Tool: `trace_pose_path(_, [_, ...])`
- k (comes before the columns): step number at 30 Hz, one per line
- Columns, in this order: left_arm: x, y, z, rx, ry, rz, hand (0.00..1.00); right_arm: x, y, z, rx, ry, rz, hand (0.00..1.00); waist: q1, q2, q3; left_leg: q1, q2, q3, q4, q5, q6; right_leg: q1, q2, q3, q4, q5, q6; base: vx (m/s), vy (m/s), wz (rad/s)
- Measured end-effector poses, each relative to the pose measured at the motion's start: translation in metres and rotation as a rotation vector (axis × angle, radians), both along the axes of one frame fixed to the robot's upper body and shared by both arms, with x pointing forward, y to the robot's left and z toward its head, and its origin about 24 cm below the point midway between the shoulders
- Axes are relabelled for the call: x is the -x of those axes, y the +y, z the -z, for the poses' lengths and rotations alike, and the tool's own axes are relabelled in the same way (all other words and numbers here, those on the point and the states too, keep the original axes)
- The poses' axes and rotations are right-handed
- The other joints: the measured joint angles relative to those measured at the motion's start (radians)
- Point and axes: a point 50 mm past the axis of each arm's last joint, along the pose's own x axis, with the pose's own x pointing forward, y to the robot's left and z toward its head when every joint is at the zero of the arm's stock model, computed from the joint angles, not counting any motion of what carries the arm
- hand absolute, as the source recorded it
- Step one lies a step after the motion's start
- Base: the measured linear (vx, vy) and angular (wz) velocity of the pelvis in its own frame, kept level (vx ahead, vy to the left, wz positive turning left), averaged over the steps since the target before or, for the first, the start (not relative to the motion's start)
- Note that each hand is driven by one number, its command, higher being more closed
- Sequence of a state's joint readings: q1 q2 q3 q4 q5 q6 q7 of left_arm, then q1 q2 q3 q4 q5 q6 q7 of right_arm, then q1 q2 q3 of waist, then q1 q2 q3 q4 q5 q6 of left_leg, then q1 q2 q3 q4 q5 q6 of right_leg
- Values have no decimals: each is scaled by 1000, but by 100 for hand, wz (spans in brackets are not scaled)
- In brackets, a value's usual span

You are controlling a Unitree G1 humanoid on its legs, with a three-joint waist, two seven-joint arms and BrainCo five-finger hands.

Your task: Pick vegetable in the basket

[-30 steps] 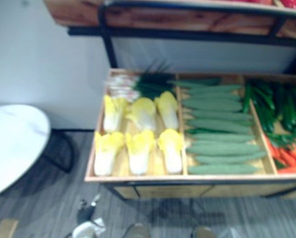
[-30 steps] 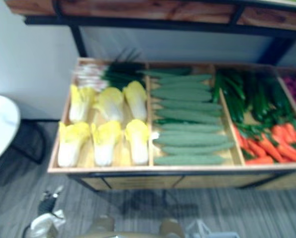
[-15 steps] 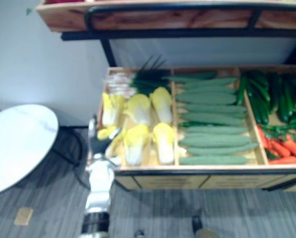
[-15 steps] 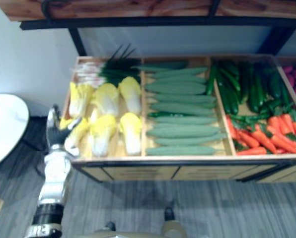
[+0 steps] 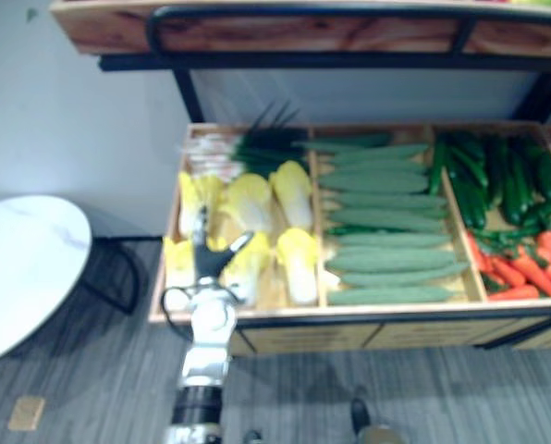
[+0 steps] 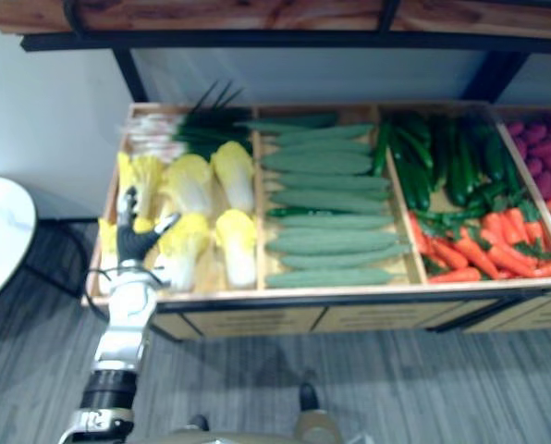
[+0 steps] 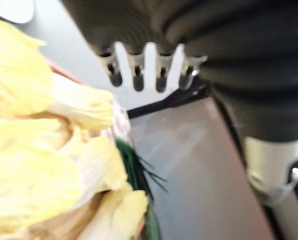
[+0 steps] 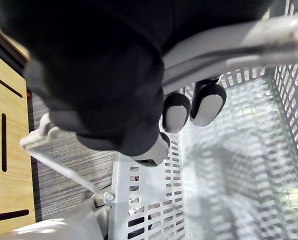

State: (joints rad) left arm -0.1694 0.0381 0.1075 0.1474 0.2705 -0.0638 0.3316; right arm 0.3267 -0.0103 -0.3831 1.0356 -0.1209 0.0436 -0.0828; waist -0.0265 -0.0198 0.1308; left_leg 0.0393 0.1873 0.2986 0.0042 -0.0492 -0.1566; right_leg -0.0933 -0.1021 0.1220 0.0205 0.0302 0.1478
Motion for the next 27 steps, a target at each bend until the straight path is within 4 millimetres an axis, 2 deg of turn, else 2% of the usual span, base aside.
trace_pose_path(4, [0, 5, 5, -4, 33, -41, 0, -16, 2, 1, -1, -30, -20, 100, 1, -15, 21, -24, 0, 18, 8, 1, 1, -44, 1, 14, 17, 1, 0, -3, -8, -8])
trace_pose_path(10, [0, 7, 11, 45, 74, -90, 0, -31, -1, -2, 21, -73, -46, 100, 2, -15, 60, -57, 3, 22, 25, -4, 1, -70, 0, 17, 22, 2, 2, -2, -2, -2])
trace_pose_path(15, [-13, 5, 17, 57, 122, -93, 0, -48, -2, -5, 53, -120, -70, 100, 3, -20, 97, -100, 4, 27, 47, -5, 3, -123, -1, 22, 53, 1, 2, -5, -1, -1])
trace_pose_path(19, [-30, 9, 28, 75, 201, -135, 0, -74, -6, -10, 81, -193, -89, 100, 1, -32, 164, -149, 5, 54, 71, -3, 6, -195, 2, 47, 91, 2, 2, -42, -9, -14])
trace_pose_path(20, [-34, 12, 22, 73, 173, -161, 100, -79, -7, -11, 90, -211, -90, 100, 2, -28, 172, -162, 7, 66, 74, -2, 8, -213, 3, 52, 94, 2, 2, -30, -16, -17])
trace_pose_path(24, [-49, 35, 5, 47, 132, -233, 100, -92, -14, -16, 134, -244, -102, 100, 4, -25, 186, -200, 18, 123, 87, 4, 11, -276, 10, 77, 112, 5, 6, -10, -24, -17])
trace_pose_path(27, [-60, 62, -19, 38, 70, -310, 100, -108, -20, -23, 170, -293, -143, 100, 2, -30, 219, -229, 21, 167, 88, 7, 14, -316, 9, 98, 95, 26, -2, -25, -15, -21])
